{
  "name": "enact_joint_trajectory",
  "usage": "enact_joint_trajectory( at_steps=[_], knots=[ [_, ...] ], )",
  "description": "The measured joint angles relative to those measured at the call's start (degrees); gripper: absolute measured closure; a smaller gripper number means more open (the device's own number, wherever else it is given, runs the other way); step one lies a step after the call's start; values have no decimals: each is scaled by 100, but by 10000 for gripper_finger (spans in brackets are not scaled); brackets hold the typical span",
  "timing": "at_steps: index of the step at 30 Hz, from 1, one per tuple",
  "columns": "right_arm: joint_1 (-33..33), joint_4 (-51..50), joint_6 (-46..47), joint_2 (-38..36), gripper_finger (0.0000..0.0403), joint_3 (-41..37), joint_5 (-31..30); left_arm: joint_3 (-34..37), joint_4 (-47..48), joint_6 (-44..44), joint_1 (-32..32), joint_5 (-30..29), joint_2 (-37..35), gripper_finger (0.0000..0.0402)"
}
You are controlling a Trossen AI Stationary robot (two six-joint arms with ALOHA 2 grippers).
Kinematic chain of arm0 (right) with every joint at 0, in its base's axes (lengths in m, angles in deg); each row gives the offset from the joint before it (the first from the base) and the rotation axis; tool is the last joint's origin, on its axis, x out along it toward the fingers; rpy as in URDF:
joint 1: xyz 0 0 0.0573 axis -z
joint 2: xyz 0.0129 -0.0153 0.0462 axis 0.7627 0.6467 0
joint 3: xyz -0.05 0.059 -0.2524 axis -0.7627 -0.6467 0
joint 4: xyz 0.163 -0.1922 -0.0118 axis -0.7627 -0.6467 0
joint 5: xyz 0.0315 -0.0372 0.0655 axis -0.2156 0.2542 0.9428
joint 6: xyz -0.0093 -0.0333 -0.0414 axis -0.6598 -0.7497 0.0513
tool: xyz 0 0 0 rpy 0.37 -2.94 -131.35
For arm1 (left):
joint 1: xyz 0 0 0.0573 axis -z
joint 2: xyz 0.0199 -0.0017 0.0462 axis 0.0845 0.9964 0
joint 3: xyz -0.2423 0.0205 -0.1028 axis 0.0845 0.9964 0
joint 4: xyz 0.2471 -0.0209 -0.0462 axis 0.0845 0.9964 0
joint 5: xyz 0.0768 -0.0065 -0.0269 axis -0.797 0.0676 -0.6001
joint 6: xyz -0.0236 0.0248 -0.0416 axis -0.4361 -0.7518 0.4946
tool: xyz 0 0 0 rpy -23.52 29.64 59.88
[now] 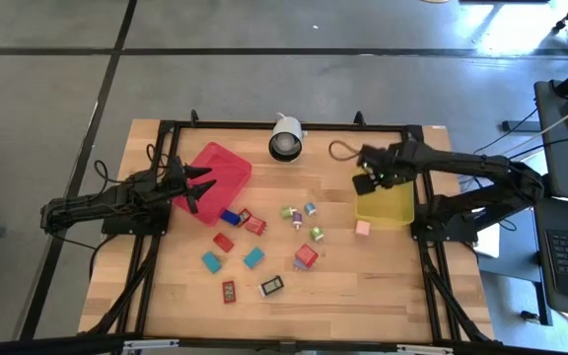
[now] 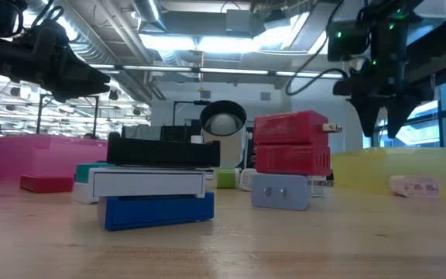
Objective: Pick & Place Office items
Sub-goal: Put the light orange charger adapter into the yellow bin
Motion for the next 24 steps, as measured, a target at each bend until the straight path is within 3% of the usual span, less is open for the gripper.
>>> enact_joint_trajectory(
  at_steps=[11, 20, 24],
  knots=[
    [-2342, 31, 2674, 29, 127, 0, 703, 0, -2, 0, 2, 0, 0, 198],
    [-3200, 386, 5016, 345, 127, 2, 811, 0, -2, 0, 0, 0, 0, 197],
    [-3335, 943, 5293, 605, 127, 2, 784, 0, 0, 0, 0, 0, 0, 198]
  ],
)
